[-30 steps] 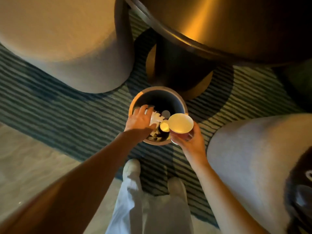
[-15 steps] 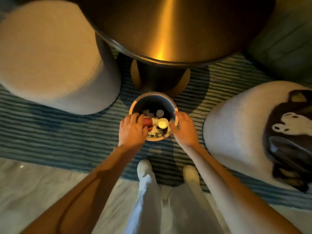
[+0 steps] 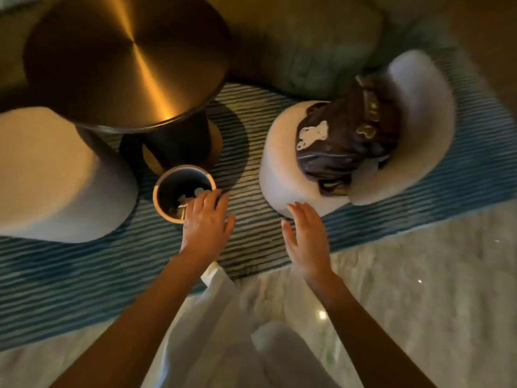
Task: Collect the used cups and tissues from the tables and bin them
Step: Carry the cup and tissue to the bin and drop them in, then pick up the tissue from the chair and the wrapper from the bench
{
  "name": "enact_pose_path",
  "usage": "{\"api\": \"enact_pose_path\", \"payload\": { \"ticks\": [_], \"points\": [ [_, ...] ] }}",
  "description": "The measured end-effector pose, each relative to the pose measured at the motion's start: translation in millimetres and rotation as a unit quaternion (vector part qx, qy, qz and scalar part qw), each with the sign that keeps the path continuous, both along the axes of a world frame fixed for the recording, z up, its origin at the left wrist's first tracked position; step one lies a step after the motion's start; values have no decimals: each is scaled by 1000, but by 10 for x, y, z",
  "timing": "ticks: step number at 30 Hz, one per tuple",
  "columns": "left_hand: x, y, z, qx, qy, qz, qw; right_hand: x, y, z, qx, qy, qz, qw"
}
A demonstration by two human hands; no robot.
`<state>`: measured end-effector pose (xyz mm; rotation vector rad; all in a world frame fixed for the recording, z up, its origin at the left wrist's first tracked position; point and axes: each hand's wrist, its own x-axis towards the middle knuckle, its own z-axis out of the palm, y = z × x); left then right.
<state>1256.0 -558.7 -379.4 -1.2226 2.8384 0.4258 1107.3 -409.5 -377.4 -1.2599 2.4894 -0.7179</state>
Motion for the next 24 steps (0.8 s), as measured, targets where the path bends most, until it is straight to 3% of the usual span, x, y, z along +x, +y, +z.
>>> {"api": "enact_pose_path", "payload": {
  "ticks": [11, 24],
  "points": [
    [-2326, 1733, 1180, -63, 72, -233, 968, -1488, 2193, 1167, -58, 81, -193, 976],
    [-6124, 2445, 2235, -115, 168, -366, 908, -4916, 3036, 2295, -69, 202, -303, 929]
  ]
}}
